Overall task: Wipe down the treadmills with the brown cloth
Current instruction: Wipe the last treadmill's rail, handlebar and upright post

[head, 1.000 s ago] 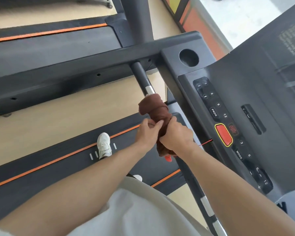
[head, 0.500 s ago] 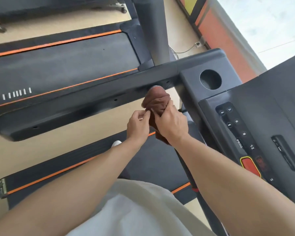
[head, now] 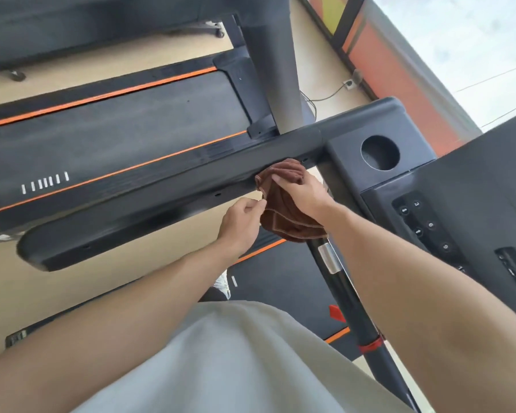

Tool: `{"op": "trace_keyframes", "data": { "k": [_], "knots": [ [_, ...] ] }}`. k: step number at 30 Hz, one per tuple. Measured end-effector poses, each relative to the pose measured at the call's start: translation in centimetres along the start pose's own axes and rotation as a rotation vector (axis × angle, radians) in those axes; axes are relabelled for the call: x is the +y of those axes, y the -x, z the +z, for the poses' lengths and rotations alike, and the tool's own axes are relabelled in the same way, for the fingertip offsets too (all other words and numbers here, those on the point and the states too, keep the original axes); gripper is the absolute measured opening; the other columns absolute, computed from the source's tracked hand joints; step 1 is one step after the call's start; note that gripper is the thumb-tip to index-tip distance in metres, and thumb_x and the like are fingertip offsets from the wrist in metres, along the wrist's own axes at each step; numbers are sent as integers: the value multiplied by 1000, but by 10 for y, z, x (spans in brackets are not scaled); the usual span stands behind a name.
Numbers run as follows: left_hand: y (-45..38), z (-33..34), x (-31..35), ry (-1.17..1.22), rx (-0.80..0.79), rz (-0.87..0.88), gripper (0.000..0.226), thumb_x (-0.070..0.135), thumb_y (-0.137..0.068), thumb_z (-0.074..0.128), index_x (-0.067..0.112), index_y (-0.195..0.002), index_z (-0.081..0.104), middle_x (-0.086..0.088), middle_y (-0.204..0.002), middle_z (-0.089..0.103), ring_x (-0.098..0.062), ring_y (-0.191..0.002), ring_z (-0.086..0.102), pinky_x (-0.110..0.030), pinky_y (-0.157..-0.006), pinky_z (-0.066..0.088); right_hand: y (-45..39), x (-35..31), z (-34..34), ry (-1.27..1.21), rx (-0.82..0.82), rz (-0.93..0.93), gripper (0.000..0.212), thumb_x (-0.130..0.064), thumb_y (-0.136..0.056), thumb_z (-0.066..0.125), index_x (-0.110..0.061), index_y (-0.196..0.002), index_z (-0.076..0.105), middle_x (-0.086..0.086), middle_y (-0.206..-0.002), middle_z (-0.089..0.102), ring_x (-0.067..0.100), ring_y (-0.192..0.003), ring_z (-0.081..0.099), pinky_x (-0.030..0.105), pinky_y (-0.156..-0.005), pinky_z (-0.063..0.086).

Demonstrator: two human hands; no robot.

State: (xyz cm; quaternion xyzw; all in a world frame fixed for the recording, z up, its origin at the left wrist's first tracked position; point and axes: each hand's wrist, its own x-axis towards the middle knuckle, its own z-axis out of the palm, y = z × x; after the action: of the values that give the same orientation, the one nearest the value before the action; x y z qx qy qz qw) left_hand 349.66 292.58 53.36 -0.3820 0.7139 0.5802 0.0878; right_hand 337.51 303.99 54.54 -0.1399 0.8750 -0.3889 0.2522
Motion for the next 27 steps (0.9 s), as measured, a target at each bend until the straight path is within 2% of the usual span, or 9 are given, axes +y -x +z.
{"op": "trace_keyframes", "data": {
  "k": [2, 5, 8, 10, 12, 15, 20, 25, 27],
  "knots": [
    [6, -4, 4, -18, -21, 41, 33, 57, -83, 52, 30, -94, 67, 8, -100, 74, -18, -97, 71, -41, -94, 54, 3, 0, -5, -83, -59, 116, 10, -36, -95, 70, -40, -86, 67, -25, -92, 64, -9, -86, 58, 6, -82, 44],
    [17, -11, 4, -25, -30, 79, 27, 49, -91, 55, 27, -99, 68, 8, -101, 75, -14, -95, 71, -37, -89, 54, 0, 9, -5, -99, -102, 258, 11, -38, -85, 77, -29, -87, 71, -11, -92, 69, 8, -85, 64, 22, -79, 48],
    [30, -14, -2, -29, -10, 95, 21, 41, -98, 56, 25, -99, 68, 4, -102, 74, -16, -97, 70, -39, -87, 56, 5, 4, -2, -50, -139, 303, 30, -31, -85, 74, -15, -110, 72, -4, -107, 72, 14, -91, 62, 22, -75, 47],
    [41, -12, -9, -45, -4, 116, 20, 42, -96, 58, 26, -98, 69, 4, -101, 74, -17, -98, 70, -39, -89, 57, 11, 2, -3, -55, -149, 262, 24, -22, -87, 71, -8, -106, 72, -10, -100, 75, 7, -87, 63, 19, -75, 46],
    [52, -7, -15, -61, 10, 131, 23, 44, -96, 59, 25, -103, 70, 6, -106, 73, -15, -101, 69, -37, -91, 55, 18, 1, -5, -52, -148, 231, 12, -17, -84, 69, -10, -92, 74, -15, -85, 74, 7, -88, 68, 17, -71, 46],
    [72, 2, -23, -54, 31, 126, 22, 43, -96, 59, 26, -106, 68, 8, -112, 71, -15, -105, 67, -37, -95, 53, 32, -3, -8, -15, -141, 274, 10, -24, -88, 69, -14, -89, 67, -5, -87, 66, 12, -79, 63, 20, -62, 44],
    [98, 27, -33, 32, 80, 119, 13, 37, -97, 61, 26, -103, 67, 7, -110, 70, -16, -105, 67, -36, -96, 52, 74, 8, -17, 8, -155, 335, 20, -28, -93, 67, -13, -85, 58, -1, -72, 65, 12, -60, 61, 21, -48, 42],
    [118, 77, -33, 156, 152, 120, 10, 29, -94, 65, 25, -102, 68, 5, -105, 72, -18, -102, 68, -40, -97, 55, 139, 60, -27, 119, -179, 416, 26, -35, -81, 72, -12, -94, 68, 8, -91, 72, 21, -79, 67, 29, -70, 52],
    [125, 93, -32, 165, 164, 134, 10, 28, -95, 65, 25, -104, 68, 5, -106, 71, -17, -102, 68, -39, -95, 55, 160, 81, -32, 162, -197, 432, 31, -35, -80, 75, -12, -100, 69, 4, -90, 72, 18, -78, 66, 27, -69, 51]
  ]
}}
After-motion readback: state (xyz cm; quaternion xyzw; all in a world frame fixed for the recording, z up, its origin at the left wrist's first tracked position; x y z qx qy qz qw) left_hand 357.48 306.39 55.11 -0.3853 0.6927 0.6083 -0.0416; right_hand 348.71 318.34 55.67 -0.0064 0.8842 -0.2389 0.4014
